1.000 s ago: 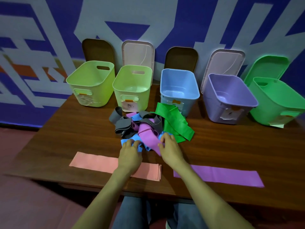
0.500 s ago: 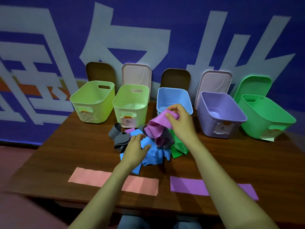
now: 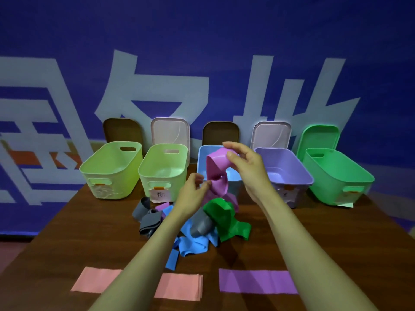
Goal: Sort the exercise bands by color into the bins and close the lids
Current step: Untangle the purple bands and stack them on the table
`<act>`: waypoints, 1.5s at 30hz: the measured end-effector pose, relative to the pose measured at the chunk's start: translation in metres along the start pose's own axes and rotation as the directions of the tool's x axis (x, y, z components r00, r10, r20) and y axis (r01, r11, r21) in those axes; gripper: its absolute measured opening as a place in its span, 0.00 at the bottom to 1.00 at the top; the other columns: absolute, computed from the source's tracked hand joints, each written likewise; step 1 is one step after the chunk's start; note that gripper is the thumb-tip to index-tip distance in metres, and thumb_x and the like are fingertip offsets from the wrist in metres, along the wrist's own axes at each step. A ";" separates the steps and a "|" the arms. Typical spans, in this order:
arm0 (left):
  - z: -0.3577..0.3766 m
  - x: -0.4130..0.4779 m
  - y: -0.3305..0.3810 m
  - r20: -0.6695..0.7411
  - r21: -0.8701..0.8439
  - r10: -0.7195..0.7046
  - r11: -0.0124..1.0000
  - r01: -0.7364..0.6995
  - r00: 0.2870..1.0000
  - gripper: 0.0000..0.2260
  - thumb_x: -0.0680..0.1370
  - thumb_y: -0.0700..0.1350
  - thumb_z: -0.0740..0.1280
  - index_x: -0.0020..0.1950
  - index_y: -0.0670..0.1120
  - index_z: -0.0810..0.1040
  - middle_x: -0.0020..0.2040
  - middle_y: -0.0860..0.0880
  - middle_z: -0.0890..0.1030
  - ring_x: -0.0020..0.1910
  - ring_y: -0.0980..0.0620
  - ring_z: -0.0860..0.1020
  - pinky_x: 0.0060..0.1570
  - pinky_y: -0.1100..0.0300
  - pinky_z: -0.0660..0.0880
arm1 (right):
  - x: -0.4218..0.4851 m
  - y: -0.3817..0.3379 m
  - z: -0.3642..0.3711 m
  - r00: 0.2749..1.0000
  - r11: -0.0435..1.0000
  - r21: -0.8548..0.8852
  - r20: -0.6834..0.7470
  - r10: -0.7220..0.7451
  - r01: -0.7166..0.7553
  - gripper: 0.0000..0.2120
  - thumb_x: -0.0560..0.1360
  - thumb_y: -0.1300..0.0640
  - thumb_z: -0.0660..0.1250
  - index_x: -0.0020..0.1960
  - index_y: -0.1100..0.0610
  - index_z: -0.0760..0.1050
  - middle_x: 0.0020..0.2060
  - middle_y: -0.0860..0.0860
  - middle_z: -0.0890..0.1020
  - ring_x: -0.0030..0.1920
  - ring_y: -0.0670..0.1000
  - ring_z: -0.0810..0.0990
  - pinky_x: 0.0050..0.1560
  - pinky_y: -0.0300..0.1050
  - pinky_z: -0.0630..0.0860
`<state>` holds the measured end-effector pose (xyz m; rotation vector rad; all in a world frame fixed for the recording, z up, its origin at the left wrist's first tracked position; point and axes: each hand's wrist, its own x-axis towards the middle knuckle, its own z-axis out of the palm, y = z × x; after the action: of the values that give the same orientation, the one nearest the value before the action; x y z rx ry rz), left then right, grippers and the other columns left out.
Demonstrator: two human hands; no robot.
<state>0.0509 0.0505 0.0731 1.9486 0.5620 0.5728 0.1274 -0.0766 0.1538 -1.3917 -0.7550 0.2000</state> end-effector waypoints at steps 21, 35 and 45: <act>0.034 -0.040 0.013 0.028 -0.324 -0.069 0.943 0.074 0.997 0.15 0.76 0.48 0.68 0.56 0.42 0.68 0.43 0.50 0.77 0.37 0.60 0.77 0.34 0.70 0.73 | -0.028 0.040 -0.030 0.982 0.967 -0.200 0.068 0.174 -0.158 0.24 0.77 0.65 0.62 0.70 0.51 0.64 0.65 0.47 0.69 0.64 0.48 0.72 0.65 0.43 0.69; 0.023 -0.047 0.014 -0.024 -0.016 0.082 0.996 -0.083 0.996 0.15 0.78 0.56 0.63 0.43 0.44 0.75 0.36 0.52 0.77 0.34 0.59 0.72 0.34 0.68 0.67 | -0.063 0.061 -0.030 0.976 0.719 -0.661 0.105 -0.193 0.213 0.17 0.72 0.47 0.65 0.57 0.52 0.77 0.52 0.49 0.75 0.54 0.50 0.74 0.57 0.46 0.73; 0.014 -0.061 0.014 0.193 -0.062 0.078 0.996 -0.067 0.978 0.17 0.68 0.57 0.74 0.52 0.52 0.74 0.46 0.54 0.80 0.36 0.56 0.74 0.41 0.55 0.76 | -0.063 0.052 -0.036 0.978 0.662 -0.736 -0.001 -0.207 0.140 0.12 0.73 0.51 0.60 0.46 0.54 0.80 0.43 0.49 0.79 0.49 0.52 0.74 0.54 0.49 0.70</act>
<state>0.0142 -0.0016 0.0704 1.9521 0.3493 0.4311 0.1167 -0.1291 0.0827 -2.0639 -0.9428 -0.3695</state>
